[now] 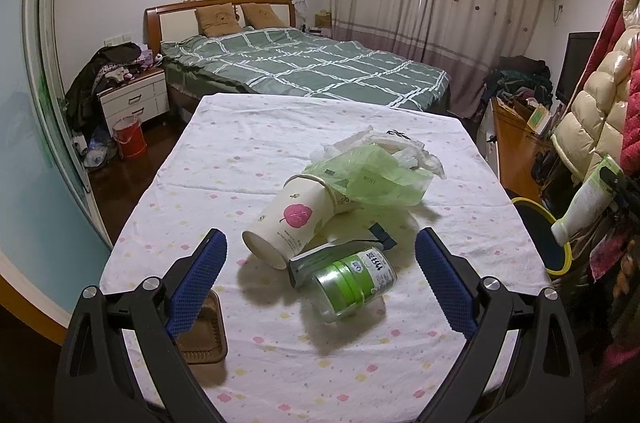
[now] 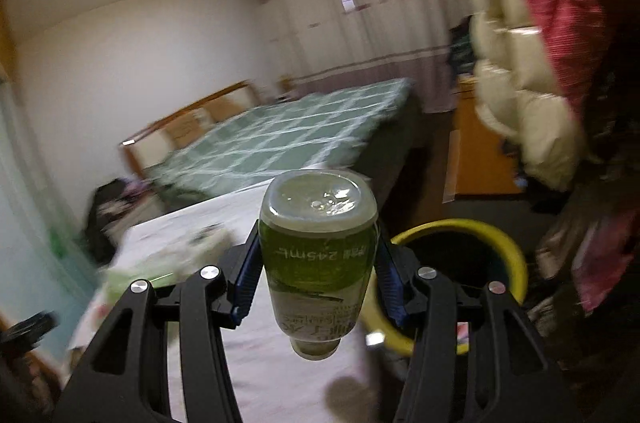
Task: Collect trash
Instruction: 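Lift the bottle, carry it over the bin and open the right gripper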
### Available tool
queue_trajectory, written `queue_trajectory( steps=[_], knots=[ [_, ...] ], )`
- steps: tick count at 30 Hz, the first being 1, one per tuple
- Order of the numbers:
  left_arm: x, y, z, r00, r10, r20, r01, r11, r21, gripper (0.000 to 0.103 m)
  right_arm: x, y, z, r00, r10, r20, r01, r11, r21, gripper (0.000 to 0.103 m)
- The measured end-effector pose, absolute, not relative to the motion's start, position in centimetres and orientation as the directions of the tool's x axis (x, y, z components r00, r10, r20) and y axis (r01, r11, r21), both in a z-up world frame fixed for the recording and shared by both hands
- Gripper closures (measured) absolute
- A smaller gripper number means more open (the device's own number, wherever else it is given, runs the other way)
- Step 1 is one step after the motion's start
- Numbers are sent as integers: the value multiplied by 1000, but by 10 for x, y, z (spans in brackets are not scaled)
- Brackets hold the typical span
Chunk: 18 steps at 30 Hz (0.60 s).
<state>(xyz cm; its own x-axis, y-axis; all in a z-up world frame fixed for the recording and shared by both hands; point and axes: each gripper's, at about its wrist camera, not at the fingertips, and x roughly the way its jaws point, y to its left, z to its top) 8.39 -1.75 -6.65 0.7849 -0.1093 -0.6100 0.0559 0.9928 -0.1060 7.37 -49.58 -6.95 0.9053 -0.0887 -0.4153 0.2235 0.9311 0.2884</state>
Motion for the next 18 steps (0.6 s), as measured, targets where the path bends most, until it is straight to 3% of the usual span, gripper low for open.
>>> queue_trajectory(
  steps=[8,18],
  knots=[
    [96,-22,-68,773,-100,-626,48,994,-100,9,125,-556,-150,771,-202,-604,398,893,209,53],
    [110,-37,-77,750,-95,-655,55,995,-82,9,153,-576,-224,654,-195,-731,464,866,185,51]
  ],
)
